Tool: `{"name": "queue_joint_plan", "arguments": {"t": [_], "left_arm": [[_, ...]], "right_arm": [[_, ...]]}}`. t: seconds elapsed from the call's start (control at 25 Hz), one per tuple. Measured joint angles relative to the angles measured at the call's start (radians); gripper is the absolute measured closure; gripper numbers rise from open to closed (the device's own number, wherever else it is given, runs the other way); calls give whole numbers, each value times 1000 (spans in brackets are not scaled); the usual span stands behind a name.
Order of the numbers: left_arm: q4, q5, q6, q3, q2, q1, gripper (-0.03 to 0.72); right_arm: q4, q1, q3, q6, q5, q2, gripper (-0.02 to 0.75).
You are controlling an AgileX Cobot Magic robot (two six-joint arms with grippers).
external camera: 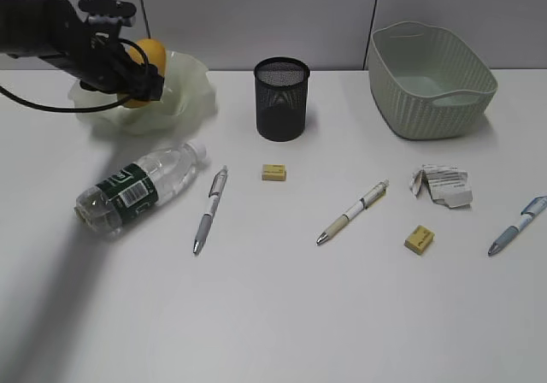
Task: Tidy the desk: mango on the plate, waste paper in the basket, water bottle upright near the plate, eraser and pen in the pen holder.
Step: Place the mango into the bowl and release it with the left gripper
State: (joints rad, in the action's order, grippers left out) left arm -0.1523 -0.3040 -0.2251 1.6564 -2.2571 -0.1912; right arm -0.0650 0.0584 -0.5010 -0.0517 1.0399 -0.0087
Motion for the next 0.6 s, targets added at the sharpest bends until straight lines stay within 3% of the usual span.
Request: {"name": "queue_joint_plan", "arguments": {"t": [0.28,0.6], "left_arm": [[-2,22,0,1,0,0,76],[-1,-110,0,1,86,0,94]], "right_arm": [[0,0,0,0,0,0,295],[0,0,0,0,0,0,295]]}}
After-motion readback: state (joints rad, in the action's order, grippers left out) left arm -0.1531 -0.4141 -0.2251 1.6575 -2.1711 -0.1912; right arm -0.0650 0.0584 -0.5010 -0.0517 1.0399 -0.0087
